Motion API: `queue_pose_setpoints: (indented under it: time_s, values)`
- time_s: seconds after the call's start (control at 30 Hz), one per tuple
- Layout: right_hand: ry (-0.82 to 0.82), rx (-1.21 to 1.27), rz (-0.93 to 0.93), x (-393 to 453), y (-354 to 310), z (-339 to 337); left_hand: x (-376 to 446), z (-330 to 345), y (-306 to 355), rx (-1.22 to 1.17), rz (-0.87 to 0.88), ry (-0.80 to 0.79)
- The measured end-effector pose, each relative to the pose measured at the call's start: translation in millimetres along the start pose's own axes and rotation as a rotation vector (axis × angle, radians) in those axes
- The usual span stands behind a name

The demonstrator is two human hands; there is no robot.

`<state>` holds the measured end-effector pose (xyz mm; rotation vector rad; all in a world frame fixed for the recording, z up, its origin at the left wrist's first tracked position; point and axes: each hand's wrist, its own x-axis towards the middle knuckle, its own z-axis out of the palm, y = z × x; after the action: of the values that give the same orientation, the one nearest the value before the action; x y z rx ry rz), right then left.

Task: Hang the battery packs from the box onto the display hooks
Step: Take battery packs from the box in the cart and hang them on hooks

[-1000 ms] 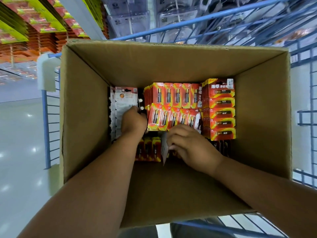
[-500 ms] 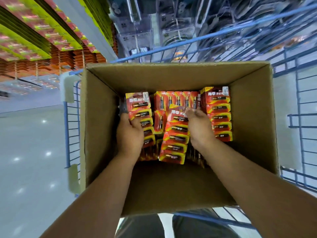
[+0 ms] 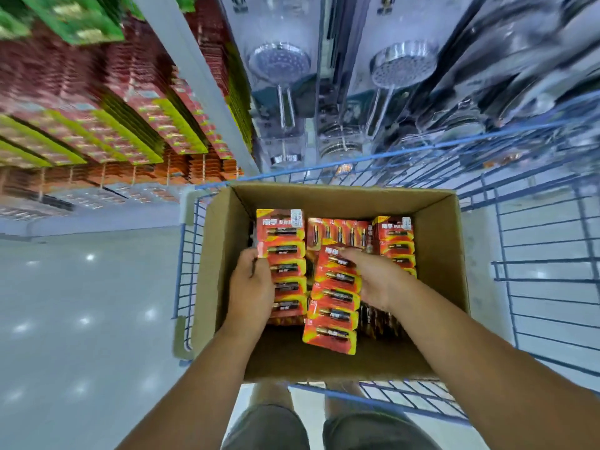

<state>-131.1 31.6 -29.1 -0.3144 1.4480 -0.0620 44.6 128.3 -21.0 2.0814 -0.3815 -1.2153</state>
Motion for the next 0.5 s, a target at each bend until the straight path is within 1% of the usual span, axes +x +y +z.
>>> queue_pose_setpoints:
  time_s: [0.07,0.13,0.2,0.27,0.33,0.37,0.43,0.5]
  values:
    - [-0.14,-0.04,0.011,-24,4,5,-15,-14,9,-0.021,0.02,0.041]
    - [-0.215,-0.082,0.012,-43,11,15,-28,-30,17,-0.059,0.021,0.07]
    - [-0.199,-0.113,-0.003,-51,23,25,-42,-49,19,-0.095,0.011,0.097]
    - [-0.131,-0.141,-0.051,-57,34,35,-55,-73,18,-0.136,0.029,0.094]
    - [-0.1,-0.158,-0.101,-56,39,43,-68,-99,17,-0.212,0.039,0.066]
    - [-0.092,-0.172,-0.122,-60,38,50,-73,-115,16,-0.24,0.033,0.084]
    - [-0.149,-0.218,-0.145,-77,33,70,-82,-143,17,-0.274,0.03,0.136]
    - [-0.262,-0.267,-0.173,-101,34,104,-91,-180,14,-0.341,0.027,0.137]
